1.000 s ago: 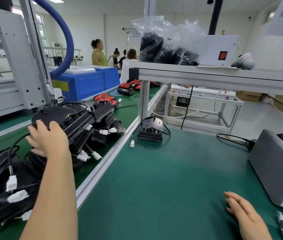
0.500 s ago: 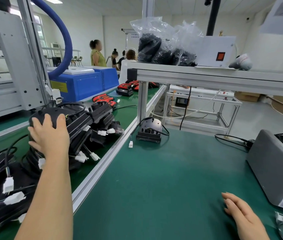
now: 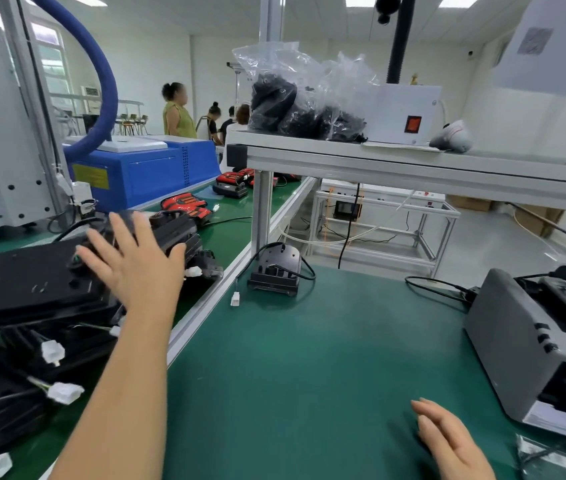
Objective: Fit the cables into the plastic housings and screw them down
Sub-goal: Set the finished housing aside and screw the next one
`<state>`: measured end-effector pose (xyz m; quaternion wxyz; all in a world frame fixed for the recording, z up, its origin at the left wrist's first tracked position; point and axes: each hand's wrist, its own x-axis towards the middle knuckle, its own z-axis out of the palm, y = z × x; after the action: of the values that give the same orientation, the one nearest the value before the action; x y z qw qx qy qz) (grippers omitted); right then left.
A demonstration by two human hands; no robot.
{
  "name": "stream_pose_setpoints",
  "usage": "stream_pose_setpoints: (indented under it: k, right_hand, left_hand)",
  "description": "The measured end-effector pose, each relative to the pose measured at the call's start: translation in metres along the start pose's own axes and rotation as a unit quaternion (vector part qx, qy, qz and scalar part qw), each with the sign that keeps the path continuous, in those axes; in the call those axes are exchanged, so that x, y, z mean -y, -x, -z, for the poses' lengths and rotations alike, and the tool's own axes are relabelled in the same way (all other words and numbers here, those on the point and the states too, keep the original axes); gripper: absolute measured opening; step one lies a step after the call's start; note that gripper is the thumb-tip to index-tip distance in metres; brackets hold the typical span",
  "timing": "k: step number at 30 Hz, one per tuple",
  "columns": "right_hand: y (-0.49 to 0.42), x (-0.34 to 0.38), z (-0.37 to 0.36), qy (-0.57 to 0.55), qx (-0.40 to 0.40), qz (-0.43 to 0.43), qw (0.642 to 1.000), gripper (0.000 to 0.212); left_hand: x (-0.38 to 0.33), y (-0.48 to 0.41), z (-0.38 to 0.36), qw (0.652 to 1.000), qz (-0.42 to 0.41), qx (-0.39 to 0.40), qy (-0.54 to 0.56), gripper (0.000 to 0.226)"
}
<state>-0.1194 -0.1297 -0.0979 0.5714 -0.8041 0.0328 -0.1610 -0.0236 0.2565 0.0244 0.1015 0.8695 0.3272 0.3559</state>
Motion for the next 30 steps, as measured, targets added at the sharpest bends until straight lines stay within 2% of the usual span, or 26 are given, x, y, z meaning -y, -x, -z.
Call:
stream_pose_setpoints:
  k: [7, 14, 17, 19, 21, 23, 24, 27, 30]
  right_hand:
    - [0.000, 0.005, 0.001, -0.003, 0.006, 0.013, 1.000, 0.031]
    - [-0.002, 0.001, 0.001, -0.011, 0.009, 0.015, 1.000, 0.028]
    - [-0.002, -0.001, 0.001, -0.004, 0.007, 0.023, 1.000, 0.029]
    - [-0.003, -0.004, 0.001, -0.005, 0.008, 0.024, 1.000, 0.031]
    - [-0.005, -0.008, 0.003, -0.008, 0.009, 0.022, 1.000, 0.033]
    - [-0.007, -0.011, 0.004, -0.014, 0.010, 0.019, 1.000, 0.034]
    - [-0.008, -0.013, 0.005, -0.018, 0.011, 0.016, 1.000, 0.034]
    - [-0.009, -0.014, 0.005, -0.025, 0.011, 0.011, 1.000, 0.037]
    - [-0.008, -0.011, 0.003, -0.012, 0.003, 0.024, 1.000, 0.050]
  left_hand:
    - [0.031, 0.007, 0.000, 0.998, 0.057, -0.020, 0.023, 0.074]
    - [0.034, 0.016, -0.004, 0.991, 0.039, -0.092, 0.093, 0.065]
    - [0.000, 0.017, -0.010, 0.986, -0.038, -0.109, 0.117, 0.057]
    - [-0.040, 0.022, -0.024, 0.977, -0.133, -0.044, 0.161, 0.044]
    - [-0.082, 0.034, -0.042, 0.957, -0.180, 0.116, 0.198, 0.034]
    - [-0.114, 0.045, -0.067, 0.935, -0.214, 0.248, 0.140, 0.029]
    - [-0.125, 0.050, -0.082, 0.924, -0.238, 0.284, 0.096, 0.035]
    - [-0.144, 0.055, -0.116, 0.905, -0.299, 0.301, -0.037, 0.063]
    - [-0.149, 0.050, -0.130, 0.888, -0.312, 0.311, -0.135, 0.066]
